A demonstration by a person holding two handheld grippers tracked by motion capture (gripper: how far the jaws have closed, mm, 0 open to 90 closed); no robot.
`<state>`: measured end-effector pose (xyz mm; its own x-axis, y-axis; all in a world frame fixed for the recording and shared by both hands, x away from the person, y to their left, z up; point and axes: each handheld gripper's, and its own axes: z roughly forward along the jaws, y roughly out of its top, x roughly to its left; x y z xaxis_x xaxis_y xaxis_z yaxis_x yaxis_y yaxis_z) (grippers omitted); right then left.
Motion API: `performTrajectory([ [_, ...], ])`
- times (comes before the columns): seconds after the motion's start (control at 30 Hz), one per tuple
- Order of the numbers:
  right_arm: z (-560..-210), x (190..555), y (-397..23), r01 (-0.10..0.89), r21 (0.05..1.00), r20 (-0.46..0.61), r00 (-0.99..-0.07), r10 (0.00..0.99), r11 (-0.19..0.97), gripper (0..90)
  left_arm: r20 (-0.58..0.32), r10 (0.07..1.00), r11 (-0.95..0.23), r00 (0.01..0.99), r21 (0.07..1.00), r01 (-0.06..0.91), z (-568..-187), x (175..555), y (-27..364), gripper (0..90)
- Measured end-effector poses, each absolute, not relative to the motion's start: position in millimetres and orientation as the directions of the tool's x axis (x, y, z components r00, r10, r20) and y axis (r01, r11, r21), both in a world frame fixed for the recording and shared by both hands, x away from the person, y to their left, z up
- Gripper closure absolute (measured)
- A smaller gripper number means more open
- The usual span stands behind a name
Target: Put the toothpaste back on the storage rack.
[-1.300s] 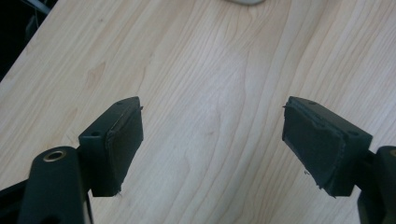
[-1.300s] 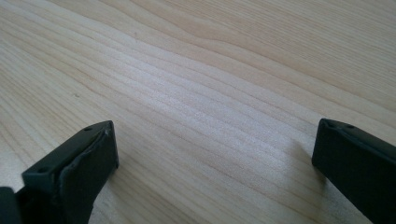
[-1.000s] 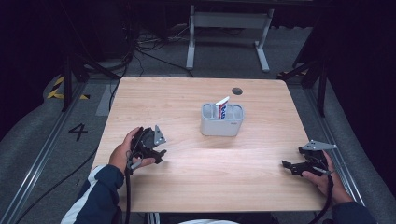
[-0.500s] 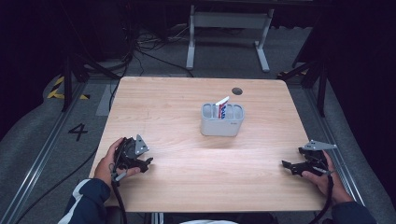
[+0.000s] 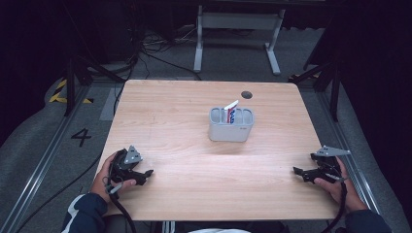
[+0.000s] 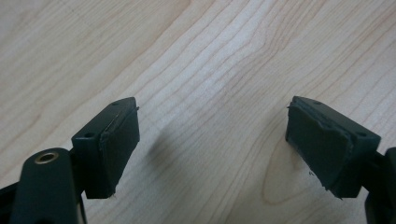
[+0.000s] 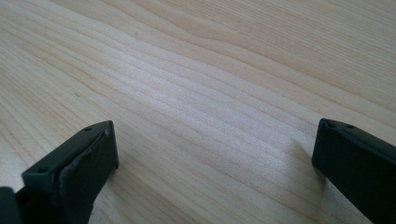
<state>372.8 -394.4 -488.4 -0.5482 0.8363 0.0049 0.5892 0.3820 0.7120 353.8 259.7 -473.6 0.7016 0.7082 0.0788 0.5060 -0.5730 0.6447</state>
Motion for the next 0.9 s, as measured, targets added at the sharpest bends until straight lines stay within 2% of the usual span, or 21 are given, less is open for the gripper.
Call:
performTrajectory([
  [0.1,-488.4,372.9,-394.6,0.588,0.712,0.005,-0.550,0.835,0.383,0.6,0.004,0.738,-0.495,0.675,0.683,0.538,-480.4,354.6,269.5,16.9],
  [0.3,-488.4,373.0,-394.8,0.588,0.712,0.005,-0.552,0.834,0.385,0.6,0.006,0.780,-0.456,0.625,0.690,0.563,-481.5,351.6,271.2,14.8],
  [0.33,-488.4,373.1,-394.8,0.587,0.712,0.005,-0.553,0.833,0.386,0.6,-0.016,0.797,-0.429,0.603,0.689,0.585,-482.2,349.7,269.3,14.8],
  [0.9,-488.3,372.0,-394.5,0.590,0.713,0.008,-0.548,0.836,0.380,0.7,-0.001,0.807,-0.426,0.590,0.691,0.584,-482.4,351.4,267.5,13.0],
])
